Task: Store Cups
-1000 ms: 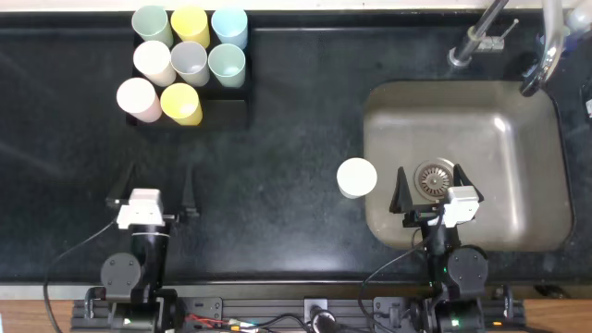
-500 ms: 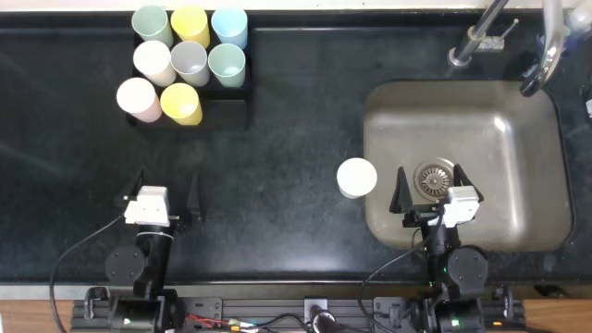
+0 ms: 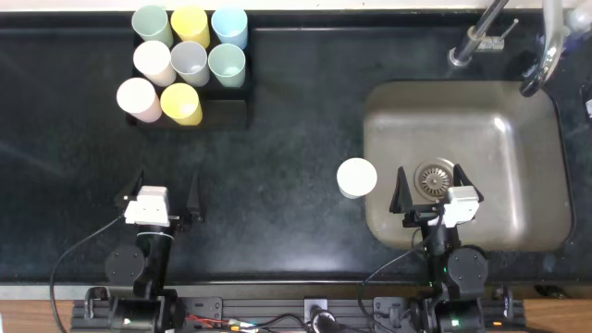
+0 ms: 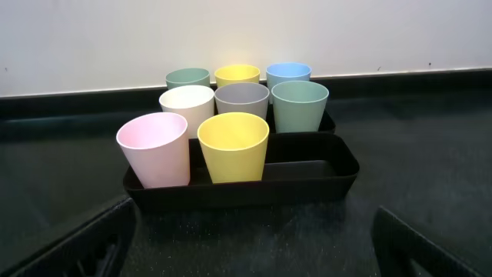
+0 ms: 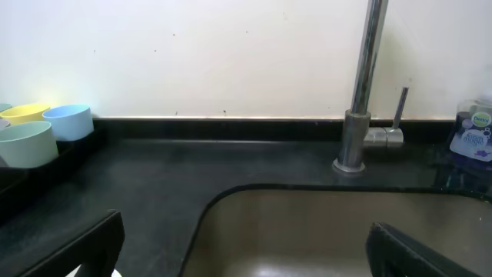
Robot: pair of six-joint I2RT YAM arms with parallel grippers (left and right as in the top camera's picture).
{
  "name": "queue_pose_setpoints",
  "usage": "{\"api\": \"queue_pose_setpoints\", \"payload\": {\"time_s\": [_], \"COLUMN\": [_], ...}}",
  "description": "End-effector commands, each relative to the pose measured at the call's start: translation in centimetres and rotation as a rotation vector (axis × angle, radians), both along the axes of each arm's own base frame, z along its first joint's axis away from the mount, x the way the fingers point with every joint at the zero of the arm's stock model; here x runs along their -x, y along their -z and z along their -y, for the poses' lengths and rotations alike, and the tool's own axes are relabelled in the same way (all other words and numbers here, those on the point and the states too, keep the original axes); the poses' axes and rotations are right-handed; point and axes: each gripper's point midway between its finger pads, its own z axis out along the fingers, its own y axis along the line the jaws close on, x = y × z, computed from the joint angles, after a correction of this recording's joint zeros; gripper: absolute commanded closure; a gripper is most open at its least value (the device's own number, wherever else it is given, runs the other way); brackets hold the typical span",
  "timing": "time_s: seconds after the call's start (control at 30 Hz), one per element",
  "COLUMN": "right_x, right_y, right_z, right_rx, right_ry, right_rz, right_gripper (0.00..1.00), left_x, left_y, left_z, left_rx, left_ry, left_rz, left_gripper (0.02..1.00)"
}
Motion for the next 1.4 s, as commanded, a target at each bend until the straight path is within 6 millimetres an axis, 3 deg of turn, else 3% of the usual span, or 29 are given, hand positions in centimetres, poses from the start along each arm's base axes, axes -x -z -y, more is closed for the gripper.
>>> {"api": "queue_pose_setpoints", "payload": {"time_s": [0.03, 0.77, 0.87, 1.2, 1.3, 1.4], "right_x": [0.0, -0.1, -0.7, -3.0, -3.3, -3.6], "right_y": [0.3, -0.2, -2.0, -11.4, -12.8, -12.3], "right_z": [-0.1, -0.1, -0.2, -0.7, -1.4, -3.1], "right_rx": [0.003, 0.001, 0.010, 0.079, 0.146, 0.151], "right_ry": [-0.005, -0.004, -0.003, -0.022, -0.086, -0.195], "right_rz": [0.004, -0.014, -0.089, -0.527, -0.633, -0.767], "right_gripper": [0.003, 0.005, 0.005, 0.003, 0.003, 0.003], "left_x": [0.1, 0.1, 0.1, 0.1, 0.1, 0.1], "left_y": [0.0, 0.0, 0.0, 0.0, 0.0, 0.0], "left_z": [0.1, 0.1, 0.1, 0.1, 0.1, 0.1], "left_rx": [-0.014, -0.014, -0.014, -0.014, -0.014, -0.014], "left_ry": [0.008, 0.008, 0.008, 0.008, 0.008, 0.008], "left_rz": [0.005, 0.005, 0.005, 0.005, 0.005, 0.005], "left_gripper": [0.018, 0.020, 0.018, 0.018, 0.018, 0.018]}}
